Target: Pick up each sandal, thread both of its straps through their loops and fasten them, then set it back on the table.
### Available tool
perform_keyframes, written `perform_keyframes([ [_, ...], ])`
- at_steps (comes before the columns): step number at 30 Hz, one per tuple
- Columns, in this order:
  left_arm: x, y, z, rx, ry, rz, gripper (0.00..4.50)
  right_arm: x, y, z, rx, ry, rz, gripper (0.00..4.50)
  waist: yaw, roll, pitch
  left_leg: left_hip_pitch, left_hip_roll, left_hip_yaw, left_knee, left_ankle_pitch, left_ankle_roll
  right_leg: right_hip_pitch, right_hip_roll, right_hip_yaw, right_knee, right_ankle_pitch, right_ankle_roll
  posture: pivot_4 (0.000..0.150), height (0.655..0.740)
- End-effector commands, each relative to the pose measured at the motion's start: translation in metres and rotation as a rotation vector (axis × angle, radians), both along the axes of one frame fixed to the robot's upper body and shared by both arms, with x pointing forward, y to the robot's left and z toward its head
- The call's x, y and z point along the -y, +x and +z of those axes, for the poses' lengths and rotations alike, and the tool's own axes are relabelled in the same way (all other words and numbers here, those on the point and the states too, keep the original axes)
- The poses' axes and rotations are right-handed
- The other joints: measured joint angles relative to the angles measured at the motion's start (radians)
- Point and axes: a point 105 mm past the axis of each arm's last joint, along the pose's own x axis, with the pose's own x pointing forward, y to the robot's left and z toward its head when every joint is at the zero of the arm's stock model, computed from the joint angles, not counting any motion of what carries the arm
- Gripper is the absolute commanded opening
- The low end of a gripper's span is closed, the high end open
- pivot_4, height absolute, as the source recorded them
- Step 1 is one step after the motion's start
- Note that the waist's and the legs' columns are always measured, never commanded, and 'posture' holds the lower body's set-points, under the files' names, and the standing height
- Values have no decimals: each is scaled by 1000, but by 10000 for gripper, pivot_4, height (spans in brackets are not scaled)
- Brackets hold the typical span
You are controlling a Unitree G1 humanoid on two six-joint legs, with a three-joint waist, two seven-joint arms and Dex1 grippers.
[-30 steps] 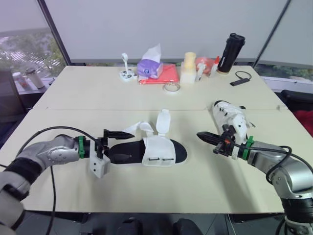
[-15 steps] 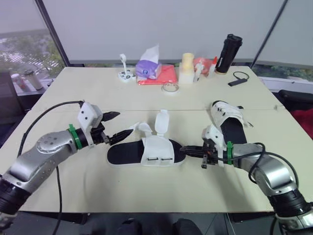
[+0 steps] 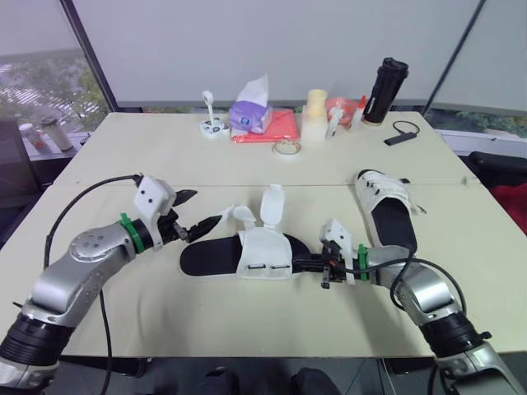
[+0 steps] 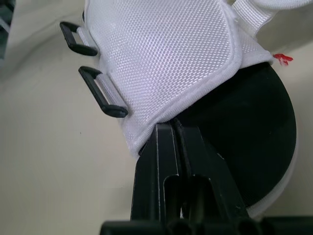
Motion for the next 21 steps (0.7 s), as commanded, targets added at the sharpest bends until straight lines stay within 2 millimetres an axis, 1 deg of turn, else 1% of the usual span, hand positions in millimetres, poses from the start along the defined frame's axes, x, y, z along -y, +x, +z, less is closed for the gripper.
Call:
perform_keyframes([
  [1, 0, -1, 14, 59, 7, 1, 45000, -7, 4, 6, 26, 40, 21, 718, 0, 0, 0, 0, 0, 0, 0, 0, 0, 0, 0, 0, 0, 0, 0, 1500, 7400],
  [6, 0, -2, 8, 48, 36, -1, 45000, 0, 13, -3, 65, -18, 13, 718, 0, 0, 0, 0, 0, 0, 0, 0, 0, 0, 0, 0, 0, 0, 0, 1500, 7400],
  [12, -12, -6, -5, 47, 162, -17, 45000, 12, 16, 2, 79, -26, -11, 718, 3, 0, 0, 0, 0, 0, 0, 0, 0, 0, -1, 0, 0, 0, 0, 1500, 7400],
  [16, -15, -3, -3, 72, 200, -19, 45000, 17, 11, 1, 64, -16, -21, 718, 9, 0, 0, 0, -1, 0, 0, 0, 0, 1, -2, 0, 0, 0, 0, 1500, 7400],
  [17, -15, -2, -2, 77, 201, -22, 45000, 17, 10, 3, 63, -5, -27, 718, 9, 0, 0, 0, -1, 0, 0, 0, 0, 1, -2, 0, 0, 0, 0, 1500, 7400],
  [21, -11, -2, -3, 77, 193, -36, 45000, 13, 14, 21, 81, 77, -60, 718, 6, 0, 0, 0, -1, 0, 0, 0, 0, 1, -3, 0, -1, 0, 0, 1500, 7400],
])
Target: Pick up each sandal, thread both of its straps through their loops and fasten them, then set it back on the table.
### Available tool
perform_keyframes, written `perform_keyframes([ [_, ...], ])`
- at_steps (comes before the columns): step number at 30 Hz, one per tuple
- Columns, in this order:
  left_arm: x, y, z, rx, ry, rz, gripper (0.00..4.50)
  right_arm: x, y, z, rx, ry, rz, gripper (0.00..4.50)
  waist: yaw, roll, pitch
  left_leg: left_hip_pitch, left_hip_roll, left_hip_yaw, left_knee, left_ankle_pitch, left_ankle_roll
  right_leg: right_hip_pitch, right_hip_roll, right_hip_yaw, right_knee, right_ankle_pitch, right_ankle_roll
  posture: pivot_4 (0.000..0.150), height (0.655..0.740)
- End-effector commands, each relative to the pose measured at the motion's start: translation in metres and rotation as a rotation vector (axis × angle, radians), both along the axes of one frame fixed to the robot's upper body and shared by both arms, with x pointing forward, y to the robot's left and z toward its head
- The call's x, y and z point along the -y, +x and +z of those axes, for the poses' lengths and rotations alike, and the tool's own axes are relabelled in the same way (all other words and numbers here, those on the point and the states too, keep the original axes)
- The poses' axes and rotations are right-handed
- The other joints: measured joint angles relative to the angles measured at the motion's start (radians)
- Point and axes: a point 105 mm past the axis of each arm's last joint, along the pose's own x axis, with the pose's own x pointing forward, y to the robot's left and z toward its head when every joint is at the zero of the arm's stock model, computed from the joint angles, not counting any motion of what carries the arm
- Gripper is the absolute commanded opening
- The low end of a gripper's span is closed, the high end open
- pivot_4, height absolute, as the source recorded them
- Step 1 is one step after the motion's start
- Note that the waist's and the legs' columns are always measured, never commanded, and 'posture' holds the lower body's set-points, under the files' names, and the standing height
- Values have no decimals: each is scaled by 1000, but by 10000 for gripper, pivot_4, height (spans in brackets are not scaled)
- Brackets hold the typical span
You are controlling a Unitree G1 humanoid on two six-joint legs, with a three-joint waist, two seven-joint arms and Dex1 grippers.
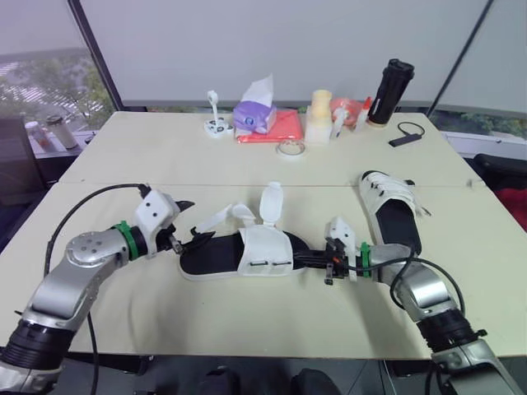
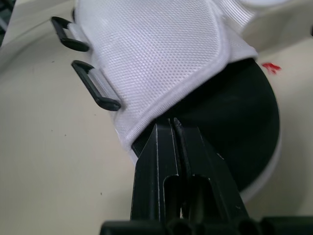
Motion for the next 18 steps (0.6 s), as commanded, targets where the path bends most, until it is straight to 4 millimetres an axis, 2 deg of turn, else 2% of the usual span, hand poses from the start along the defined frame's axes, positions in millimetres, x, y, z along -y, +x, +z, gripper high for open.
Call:
perform_keyframes([
  [1, 1, 0, 13, 57, -6, -14, 45000, -2, 5, 22, 52, 59, -23, 718, -1, 0, 0, 0, 0, 0, 0, 0, 0, 0, 0, 0, 0, 0, 0, 1500, 7400],
  [8, 6, -1, 11, 51, -6, -36, 45000, -12, 13, 7, 35, 6, 17, 718, -4, 0, 0, 0, 1, 0, -1, 0, 0, -1, 0, 0, 0, 0, 0, 1500, 7400],
  [10, 5, -1, 10, 49, -2, -34, 45000, -17, 13, -4, 1, -9, 39, 718, -4, 0, 0, 0, 1, 0, -1, 0, 0, -1, 0, 0, 0, 0, 0, 1500, 7400],
  [14, 1, -1, 10, 52, 17, -17, 45000, -21, 10, -26, 68, -153, 90, 718, -7, -1, 0, 0, 1, 0, -1, 0, 0, -1, 0, 0, 0, 0, 0, 1500, 7400],
  [18, -1, 0, 9, 18, -7, -5, 45000, -22, 9, -28, 50, -135, 80, 718, -9, -1, -1, 3, 1, 0, -1, 0, 0, 1, 0, 0, 0, 0, 0, 1500, 7400],
])
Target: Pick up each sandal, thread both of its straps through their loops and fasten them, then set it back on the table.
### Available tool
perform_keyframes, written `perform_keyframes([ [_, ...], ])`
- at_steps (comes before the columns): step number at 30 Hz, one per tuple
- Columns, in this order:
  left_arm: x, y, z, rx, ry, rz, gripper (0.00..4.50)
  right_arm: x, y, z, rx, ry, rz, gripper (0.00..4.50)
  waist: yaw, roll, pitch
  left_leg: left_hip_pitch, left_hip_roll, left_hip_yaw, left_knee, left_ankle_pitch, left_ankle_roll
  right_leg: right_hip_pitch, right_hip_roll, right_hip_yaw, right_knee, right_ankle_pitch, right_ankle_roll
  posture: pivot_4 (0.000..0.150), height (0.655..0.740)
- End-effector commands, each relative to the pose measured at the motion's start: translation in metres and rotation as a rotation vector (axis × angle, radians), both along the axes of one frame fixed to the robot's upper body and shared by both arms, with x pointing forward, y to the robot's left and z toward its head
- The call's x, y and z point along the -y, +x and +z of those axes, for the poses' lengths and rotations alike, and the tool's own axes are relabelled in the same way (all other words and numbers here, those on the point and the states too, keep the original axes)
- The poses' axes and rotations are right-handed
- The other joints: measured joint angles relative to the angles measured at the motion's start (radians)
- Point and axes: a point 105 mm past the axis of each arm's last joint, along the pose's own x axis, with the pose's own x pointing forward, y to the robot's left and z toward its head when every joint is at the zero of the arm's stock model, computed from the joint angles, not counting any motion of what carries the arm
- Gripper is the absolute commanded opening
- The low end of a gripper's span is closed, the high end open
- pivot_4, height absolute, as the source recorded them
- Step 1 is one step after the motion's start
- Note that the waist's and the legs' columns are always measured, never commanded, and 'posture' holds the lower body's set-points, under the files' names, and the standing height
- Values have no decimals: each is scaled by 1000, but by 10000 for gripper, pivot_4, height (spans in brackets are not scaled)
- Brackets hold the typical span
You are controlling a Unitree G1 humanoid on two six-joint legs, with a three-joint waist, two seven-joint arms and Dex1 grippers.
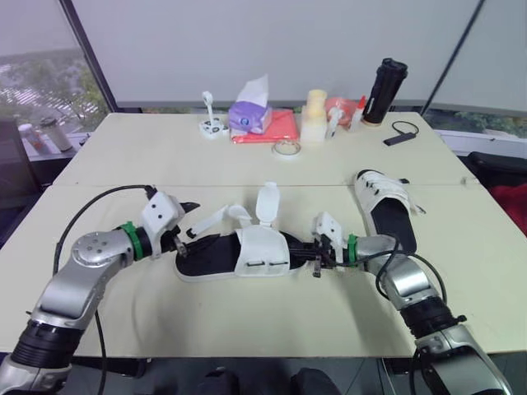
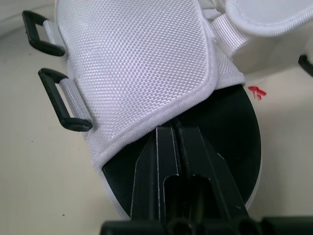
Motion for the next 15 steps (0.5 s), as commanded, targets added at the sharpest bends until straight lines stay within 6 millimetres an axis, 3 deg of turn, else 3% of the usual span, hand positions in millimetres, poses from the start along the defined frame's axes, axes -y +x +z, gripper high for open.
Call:
perform_keyframes([
  [1, -4, 1, 15, 15, -50, 21, 45000, -2, -7, -25, -74, -51, -1, 718, -1, 0, 0, 1, 0, 0, 0, 0, 0, 1, 0, 0, 0, 0, 0, 1500, 7400],
  [6, -2, 4, 25, -48, -161, 31, 45000, -4, -9, -25, -68, -53, -2, 718, 1, -1, 0, 7, 0, 0, -1, 0, 0, 7, 0, 0, 0, 0, 0, 1500, 7400],
  [11, 0, 2, 19, -197, -246, 47, 45000, -6, -9, -25, -66, -50, -6, 718, -2, -1, -1, 9, 0, 0, -2, 0, 0, 8, 0, 0, 0, 0, 0, 1500, 7400],
  [15, -2, 16, 21, -314, -441, 135, 45000, -6, -9, -25, -67, -46, -11, 718, 0, -1, -1, 10, 0, 0, -3, 0, 0, 9, 0, 0, 0, 0, 0, 1500, 7400],
])
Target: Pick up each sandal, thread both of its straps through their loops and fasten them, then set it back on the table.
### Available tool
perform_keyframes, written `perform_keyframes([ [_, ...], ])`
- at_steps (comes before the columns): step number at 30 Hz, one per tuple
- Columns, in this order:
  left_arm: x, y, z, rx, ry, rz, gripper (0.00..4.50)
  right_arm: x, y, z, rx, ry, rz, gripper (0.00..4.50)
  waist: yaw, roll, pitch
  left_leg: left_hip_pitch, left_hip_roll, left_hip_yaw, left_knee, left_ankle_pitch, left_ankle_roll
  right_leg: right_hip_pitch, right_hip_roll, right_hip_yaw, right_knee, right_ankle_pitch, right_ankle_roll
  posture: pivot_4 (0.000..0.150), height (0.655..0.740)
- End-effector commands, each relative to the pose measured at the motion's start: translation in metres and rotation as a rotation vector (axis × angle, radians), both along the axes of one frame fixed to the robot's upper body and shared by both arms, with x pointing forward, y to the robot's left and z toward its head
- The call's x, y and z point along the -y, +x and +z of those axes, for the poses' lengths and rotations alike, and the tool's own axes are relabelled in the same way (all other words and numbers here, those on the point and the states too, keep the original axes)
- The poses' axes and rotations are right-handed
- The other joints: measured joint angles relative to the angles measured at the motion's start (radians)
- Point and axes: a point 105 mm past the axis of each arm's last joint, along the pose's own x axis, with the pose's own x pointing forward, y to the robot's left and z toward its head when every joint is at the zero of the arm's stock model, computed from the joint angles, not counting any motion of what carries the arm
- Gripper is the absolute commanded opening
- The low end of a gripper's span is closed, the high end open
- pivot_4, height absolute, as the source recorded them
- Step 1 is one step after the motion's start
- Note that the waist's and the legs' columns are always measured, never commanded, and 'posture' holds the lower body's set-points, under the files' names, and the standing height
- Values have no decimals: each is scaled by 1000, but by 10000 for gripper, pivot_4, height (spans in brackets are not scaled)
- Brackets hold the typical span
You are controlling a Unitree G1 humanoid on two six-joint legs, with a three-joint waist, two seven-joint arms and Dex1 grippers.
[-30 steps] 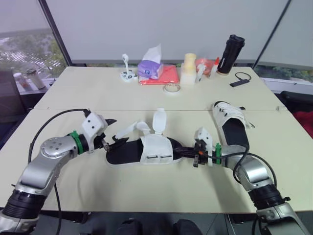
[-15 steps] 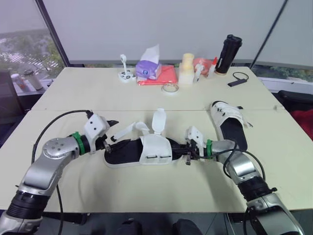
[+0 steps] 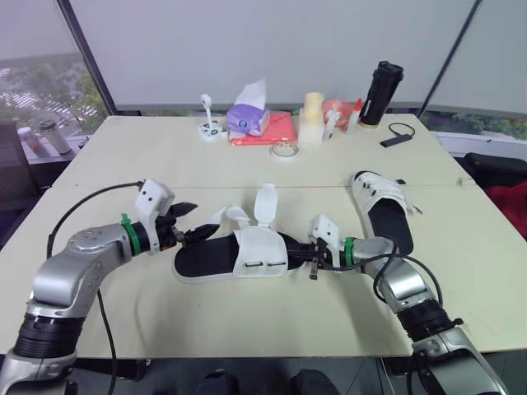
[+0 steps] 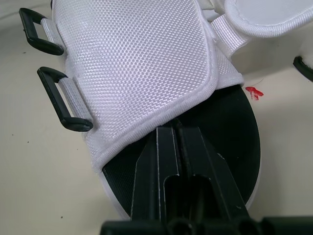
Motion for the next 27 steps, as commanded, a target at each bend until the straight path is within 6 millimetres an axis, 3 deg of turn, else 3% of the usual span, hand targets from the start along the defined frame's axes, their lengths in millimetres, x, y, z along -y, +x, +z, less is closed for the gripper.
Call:
perform_keyframes([
  [1, -4, 16, 16, -74, -202, 90, 45000, -4, -7, -21, -70, -43, 4, 718, 3, -1, 0, 0, 0, 0, 0, 0, 0, 0, 0, 0, 0, 0, 0, 1500, 7400],
  [3, -1, 19, -4, -296, -268, 104, 45000, -5, -5, -20, -66, -42, 1, 718, 0, -4, -2, 0, 0, 0, 0, 0, 0, 0, 0, 0, 0, 0, 0, 1500, 7400],
  [5, 1, 22, -12, -374, -310, 112, 45000, -6, -4, -19, -62, -38, -4, 718, -7, -4, -2, 1, 0, 0, 0, 0, 0, 0, 1, 0, 0, 0, 0, 1500, 7400],
  [13, 17, 54, -10, -486, -508, 179, 45000, -7, -4, -20, -58, -33, -8, 718, -11, -5, -2, 1, 0, 0, 0, 0, 0, 0, 0, 0, 1, 0, 0, 1500, 7400],
  [20, 38, 78, -20, -571, -526, 194, 45000, -9, -3, -19, -54, -28, -14, 718, -21, -5, -2, 1, 0, 0, -1, 0, -1, -1, 0, 0, 0, 0, 0, 1500, 7400],
  [26, 34, 91, -28, -625, -556, 227, 45000, -8, -2, -17, -44, -24, -32, 718, -22, -5, -2, 1, 0, 0, -1, 0, -1, -1, 0, 0, 0, 0, 0, 1500, 7400],
  [27, 35, 92, -29, -637, -568, 230, 42399, -8, -2, -18, -44, -24, -35, 212, -22, -5, -2, 1, 0, 0, -1, 0, -1, -1, 0, 0, 0, 0, 0, 1500, 7400],
])
